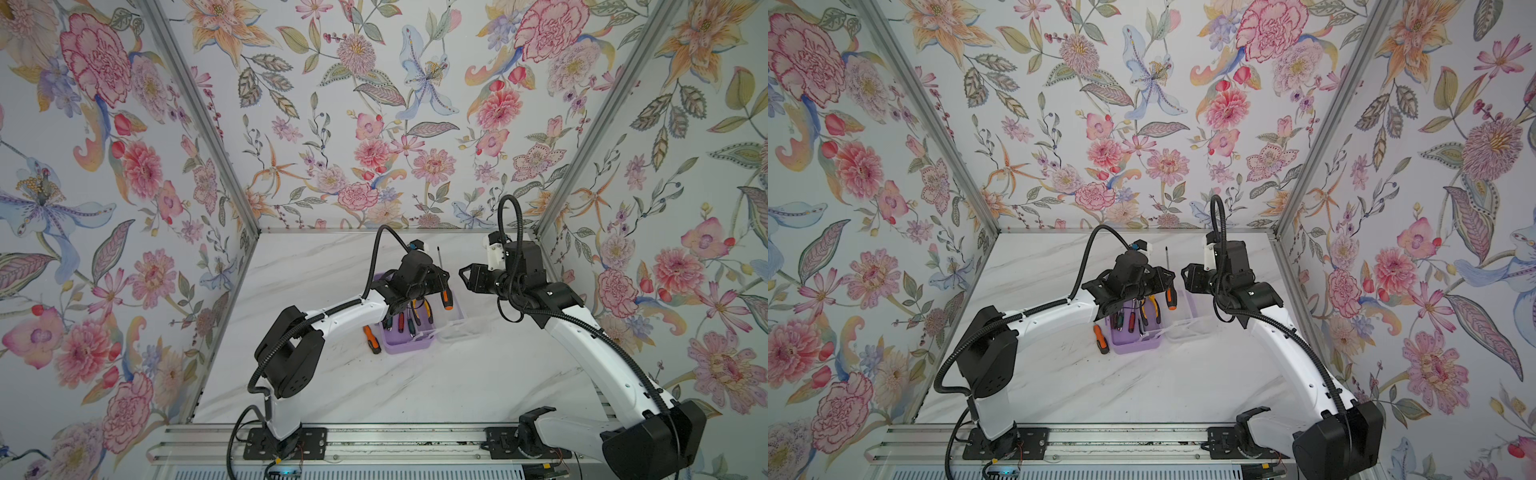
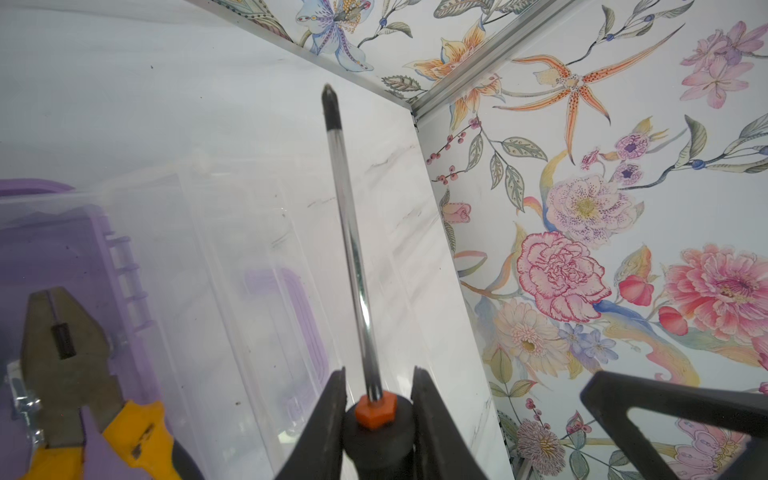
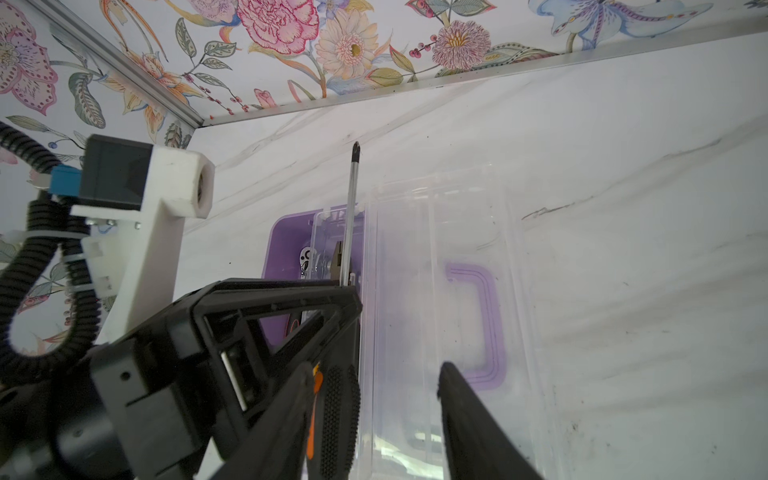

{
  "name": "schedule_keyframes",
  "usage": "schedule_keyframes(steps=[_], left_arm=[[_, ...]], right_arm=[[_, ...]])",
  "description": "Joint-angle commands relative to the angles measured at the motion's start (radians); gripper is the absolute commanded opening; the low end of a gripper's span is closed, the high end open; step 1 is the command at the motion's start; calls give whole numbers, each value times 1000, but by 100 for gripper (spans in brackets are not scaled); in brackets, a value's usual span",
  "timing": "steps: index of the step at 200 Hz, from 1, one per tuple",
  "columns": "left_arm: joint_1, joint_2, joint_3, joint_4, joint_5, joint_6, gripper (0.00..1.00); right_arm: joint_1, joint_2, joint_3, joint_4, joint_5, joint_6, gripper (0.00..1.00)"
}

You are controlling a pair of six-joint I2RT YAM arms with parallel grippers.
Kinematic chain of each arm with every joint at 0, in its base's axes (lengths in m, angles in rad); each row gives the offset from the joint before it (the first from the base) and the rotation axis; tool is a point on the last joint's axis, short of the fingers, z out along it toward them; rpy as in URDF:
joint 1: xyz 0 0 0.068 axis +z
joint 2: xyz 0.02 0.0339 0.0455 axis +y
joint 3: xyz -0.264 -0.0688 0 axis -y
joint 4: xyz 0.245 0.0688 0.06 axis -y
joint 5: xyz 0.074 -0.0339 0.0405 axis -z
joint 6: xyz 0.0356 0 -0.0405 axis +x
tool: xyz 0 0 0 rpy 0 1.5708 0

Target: Pack the tool kit

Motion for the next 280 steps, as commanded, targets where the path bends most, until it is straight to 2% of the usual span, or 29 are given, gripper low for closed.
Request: schedule_keyframes(steps=[1, 115, 127, 147, 173, 192, 208, 243, 257, 280], left_arm=[[-16, 31, 52, 21, 1, -36, 0], [-50, 100, 60, -80, -87, -55, 0], [-48, 105, 62, -90, -91, -55, 12], [-49, 110, 72, -101, -99, -45, 24], [-49, 100, 75, -104, -112, -32, 31], [-48, 77, 69, -98, -131, -10, 41], [-47, 50, 55, -88, -144, 6, 48], [-42, -73, -26, -67, -183, 68, 47], [-42, -177, -129, -33, -235, 100, 46], [-43, -413, -410, 74, -323, 86, 45]], right_arm=[[-11, -35, -23, 10, -25, 5, 50], [-32, -86, -70, 26, -29, 2, 51], [-33, -92, -74, 27, -24, 2, 52], [-31, -101, -81, 27, -23, 3, 53], [-32, -102, -85, 27, -29, 5, 57], [-31, -94, -78, 26, -38, 7, 58], [-29, -91, -75, 26, -40, 8, 60], [2, -62, -21, 13, -41, 9, 57], [59, -25, 25, -11, -7, 0, 57], [200, 64, 119, -74, 124, -16, 58]])
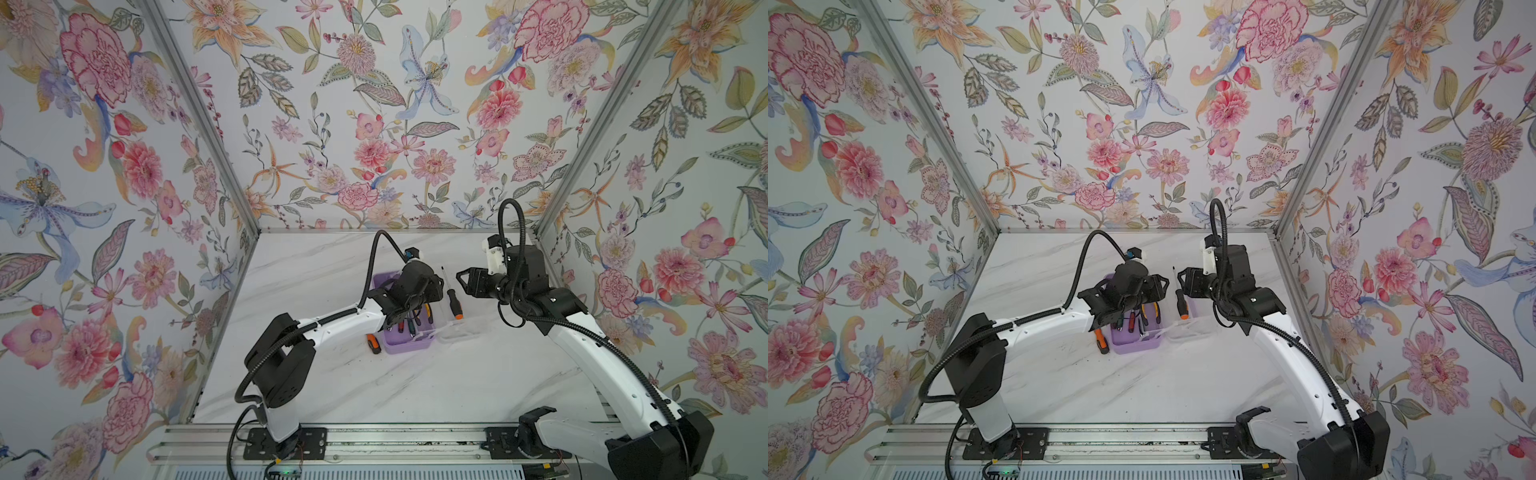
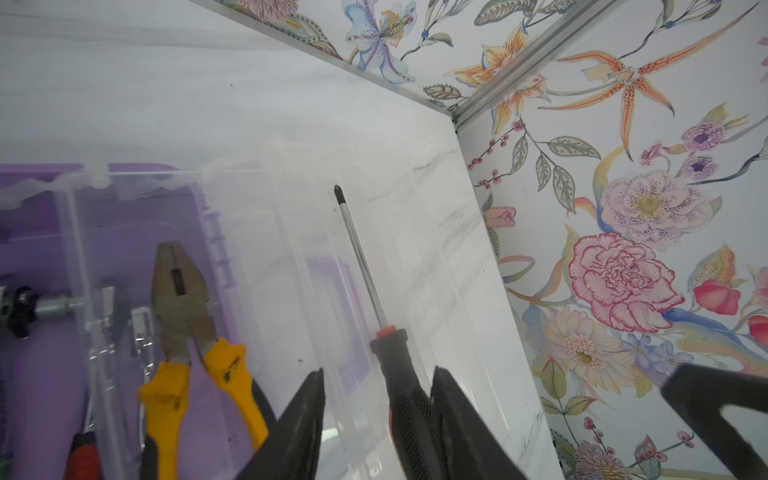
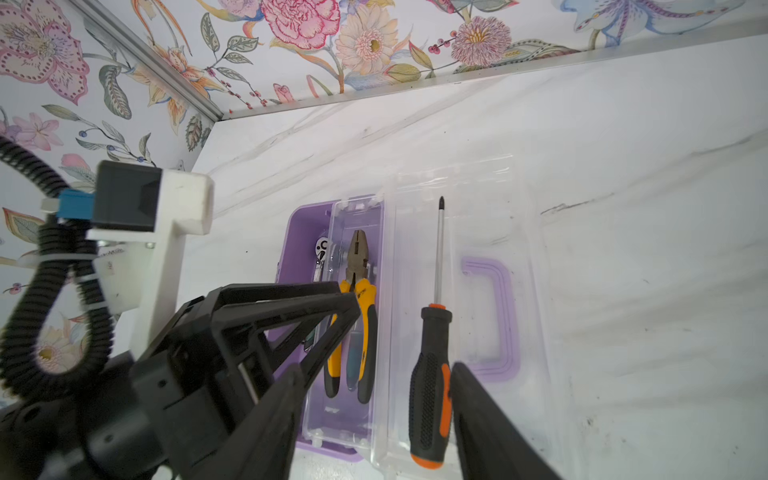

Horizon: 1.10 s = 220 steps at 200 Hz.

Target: Pack the tool kit

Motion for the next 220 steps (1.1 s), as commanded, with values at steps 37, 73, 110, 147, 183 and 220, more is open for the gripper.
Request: schedule_keyframes(steps=[37, 73, 110, 147, 183, 220], left_arm=[[-10, -512, -535, 70, -206, -18, 43], [-65, -771, -736, -38, -317, -103, 42], [-67, -1024, -876, -141, -392, -158, 40], [-67, -1191, -946, -177, -410, -154, 41], [-68, -1224, -962, -190, -393, -143, 41], [-68, -1226, -999, -141, -367, -134, 41]], right_arm=[[306, 244, 223, -86, 148, -30, 54], [425, 454, 379, -135, 131, -48, 53], [515, 674, 557, -190, 110, -55, 54], [577, 908, 783, -320, 154, -79, 53], [596, 1069, 929, -426, 196, -79, 53], [604, 1154, 965, -471, 226, -69, 53]])
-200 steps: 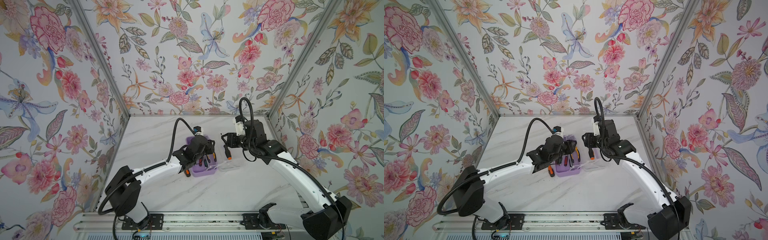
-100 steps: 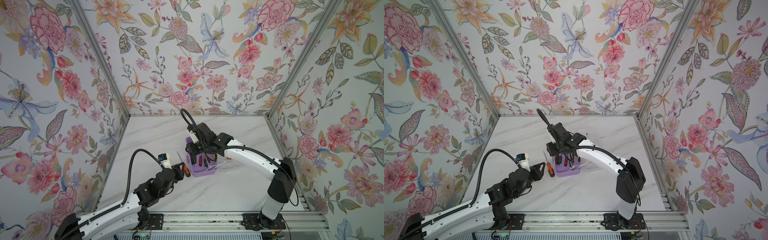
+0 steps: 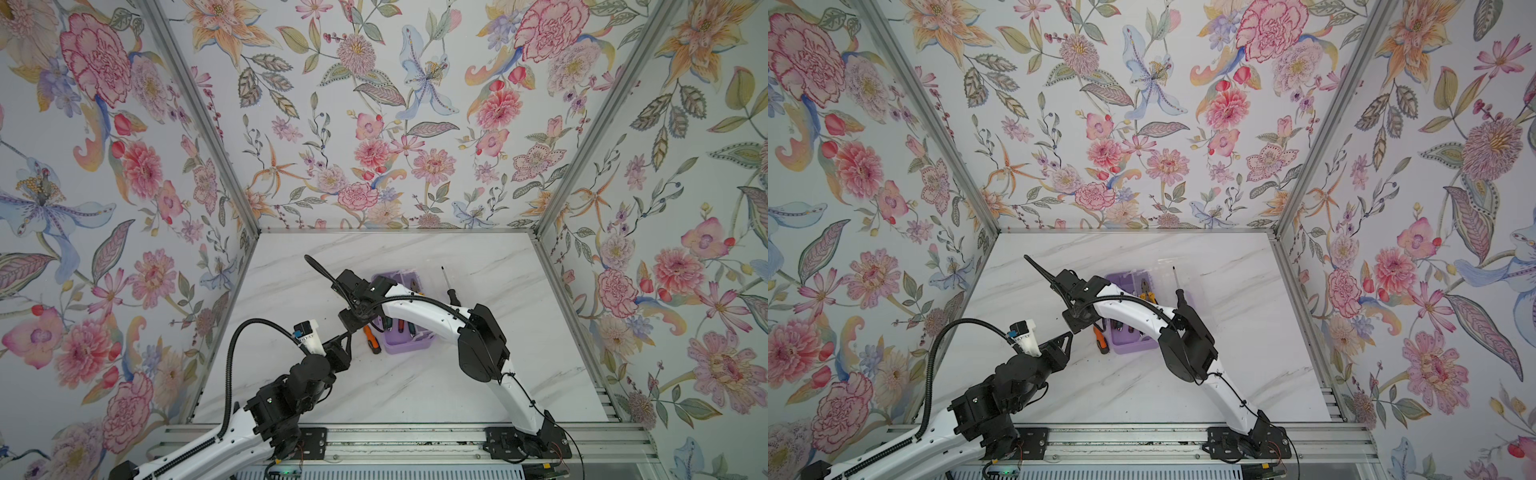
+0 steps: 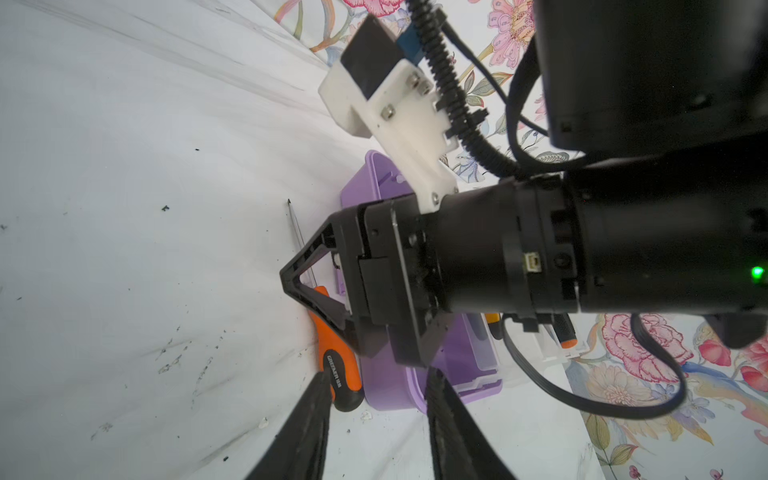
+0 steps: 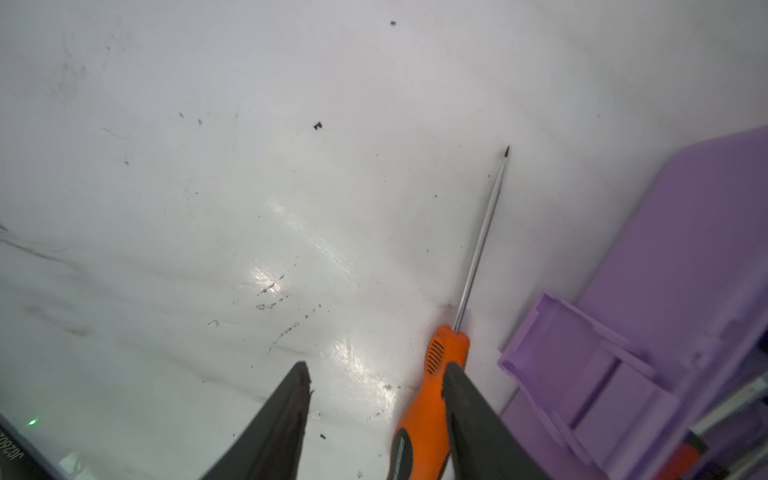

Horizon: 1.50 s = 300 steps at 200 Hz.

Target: Pack the tool kit

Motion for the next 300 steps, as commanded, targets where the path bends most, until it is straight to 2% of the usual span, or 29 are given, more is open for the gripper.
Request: schedule_keyframes(steps=[1, 20, 85, 192, 242, 281, 300], left_arm=[[-7, -7, -27, 18, 4, 10, 41], [-7, -9, -36, 23, 11, 8, 41], [-7, -25, -42, -3, -5, 7, 41], [-6, -86, -73, -2, -19, -3, 41], [0, -136, -112, -21, -28, 10, 42], [1, -126, -121, 5, -22, 9, 41], [1, -109, -120, 31, -21, 21, 40]], right_arm=[[3, 35, 38, -95, 51, -3, 53], [4, 56, 45, -109, 80, 0, 53], [-3, 103, 66, -132, 78, 22, 53], [6, 212, 197, -224, 92, 54, 53], [22, 224, 204, -249, 72, 68, 45], [28, 199, 183, -264, 75, 59, 42], [27, 189, 163, -264, 72, 53, 37]])
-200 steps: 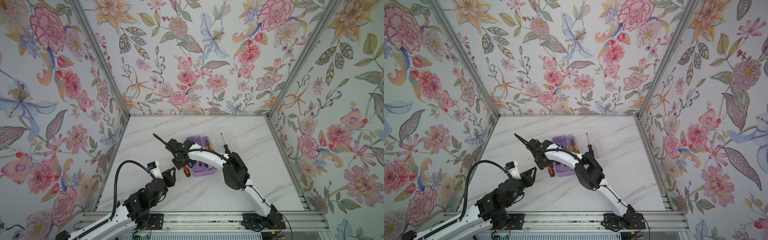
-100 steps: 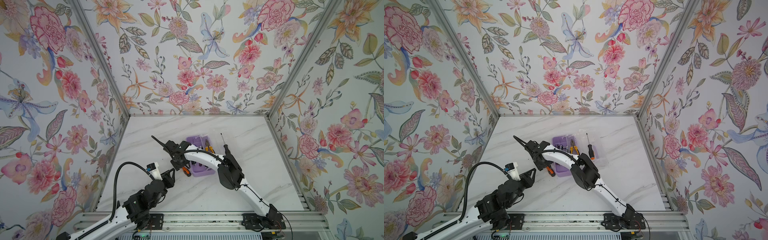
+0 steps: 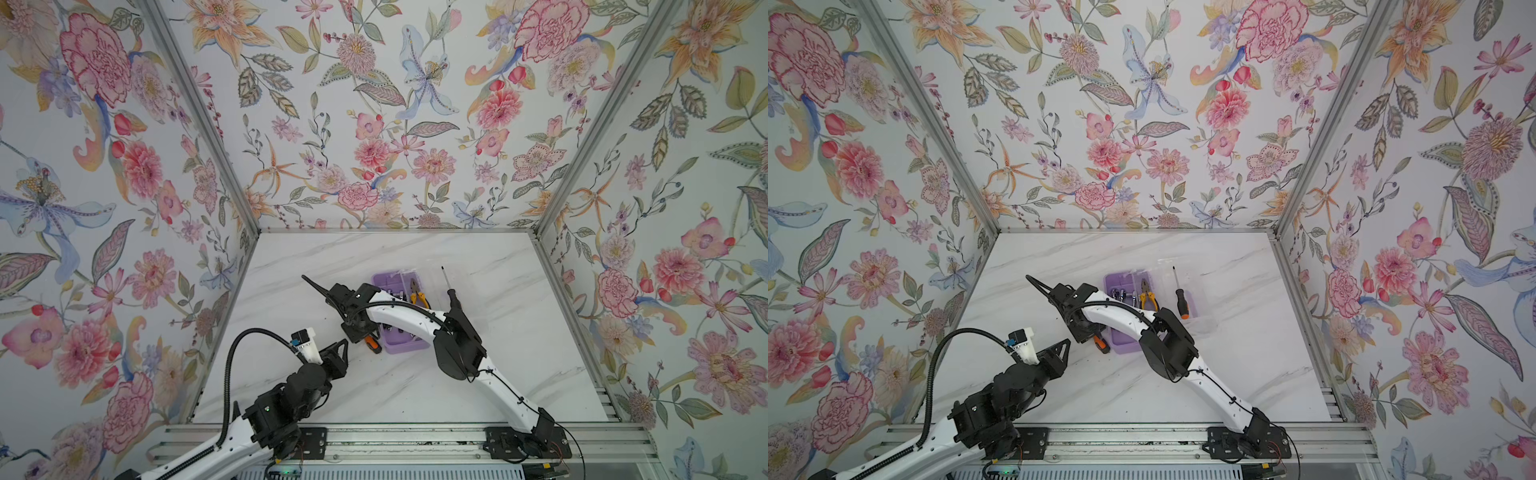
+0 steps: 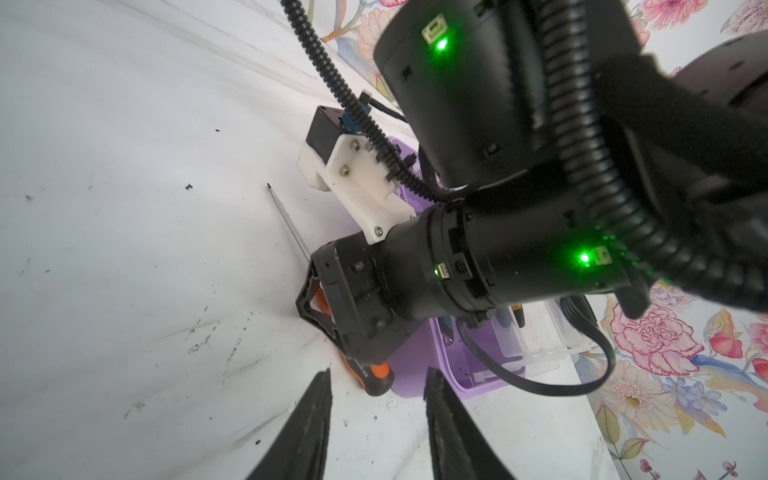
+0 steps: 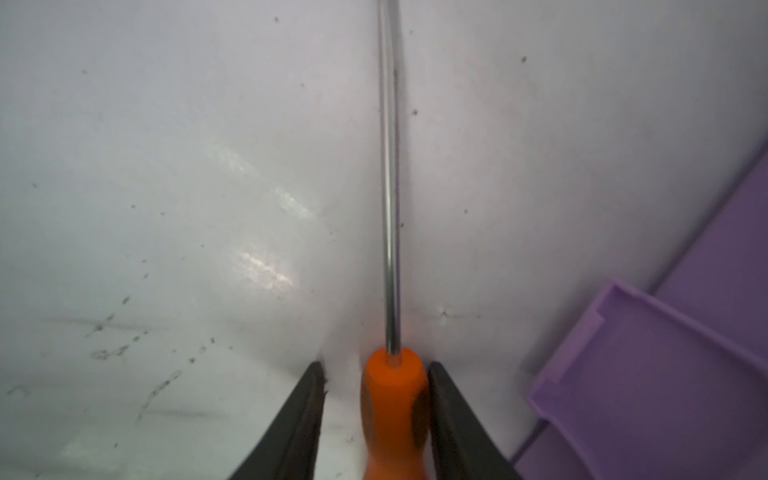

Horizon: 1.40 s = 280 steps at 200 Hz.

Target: Pack the tool kit

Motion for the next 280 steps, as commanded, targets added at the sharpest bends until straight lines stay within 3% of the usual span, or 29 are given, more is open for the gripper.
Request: schedule_keyframes(steps=[1, 44, 94, 148, 169, 208, 280], left_arm=[[0, 17, -15, 37, -19, 21, 40], [13, 84, 18, 82, -14, 61, 40], [41, 228, 206, 104, 14, 187, 37], [113, 335, 324, 235, 174, 222, 37], [143, 409, 392, 242, 219, 261, 36], [253, 600, 502, 327, 407, 289, 36], [314, 876, 650, 375, 549, 343, 36]], right_arm=[[7, -13, -25, -63, 6, 3, 36], [-8, -19, -20, -63, 1, -11, 0], [-62, -121, 41, -16, -129, -36, 0], [-162, -284, 48, 94, -325, 13, 0], [-202, -348, 45, 93, -243, 0, 0], [-311, -491, -99, 92, -132, -51, 0], [-554, -786, -430, 94, 15, -128, 0]])
